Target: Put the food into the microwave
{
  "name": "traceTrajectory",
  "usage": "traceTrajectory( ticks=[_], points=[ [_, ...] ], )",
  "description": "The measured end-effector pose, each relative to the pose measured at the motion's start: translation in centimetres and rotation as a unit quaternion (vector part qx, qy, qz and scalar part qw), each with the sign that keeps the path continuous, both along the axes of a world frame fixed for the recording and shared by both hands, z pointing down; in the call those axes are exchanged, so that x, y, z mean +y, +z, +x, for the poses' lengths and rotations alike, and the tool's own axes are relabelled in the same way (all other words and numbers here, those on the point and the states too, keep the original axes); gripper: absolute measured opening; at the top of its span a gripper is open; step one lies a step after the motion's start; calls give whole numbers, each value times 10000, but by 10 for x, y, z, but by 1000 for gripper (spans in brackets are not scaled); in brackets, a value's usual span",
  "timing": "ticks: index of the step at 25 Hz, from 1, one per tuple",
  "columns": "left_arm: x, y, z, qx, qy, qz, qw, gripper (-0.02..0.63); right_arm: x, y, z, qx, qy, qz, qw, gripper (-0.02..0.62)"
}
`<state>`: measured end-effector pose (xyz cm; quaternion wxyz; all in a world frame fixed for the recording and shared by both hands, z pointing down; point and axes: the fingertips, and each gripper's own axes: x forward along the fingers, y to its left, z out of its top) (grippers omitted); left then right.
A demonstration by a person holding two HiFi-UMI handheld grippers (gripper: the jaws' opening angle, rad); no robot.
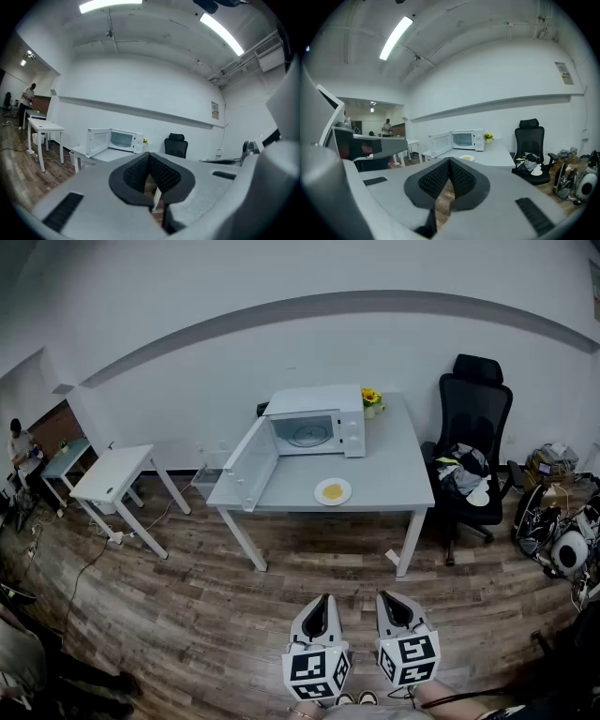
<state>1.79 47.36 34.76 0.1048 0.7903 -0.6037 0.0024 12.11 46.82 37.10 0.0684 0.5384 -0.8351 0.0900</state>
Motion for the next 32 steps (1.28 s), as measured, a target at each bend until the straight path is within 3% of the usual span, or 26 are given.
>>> traceTrajectory(
  ticks=[32],
  points=[
    [-26, 20, -52, 2, 258, -285, 9993, 3, -19, 21, -36, 22, 480, -307, 9984, 15]
  ],
)
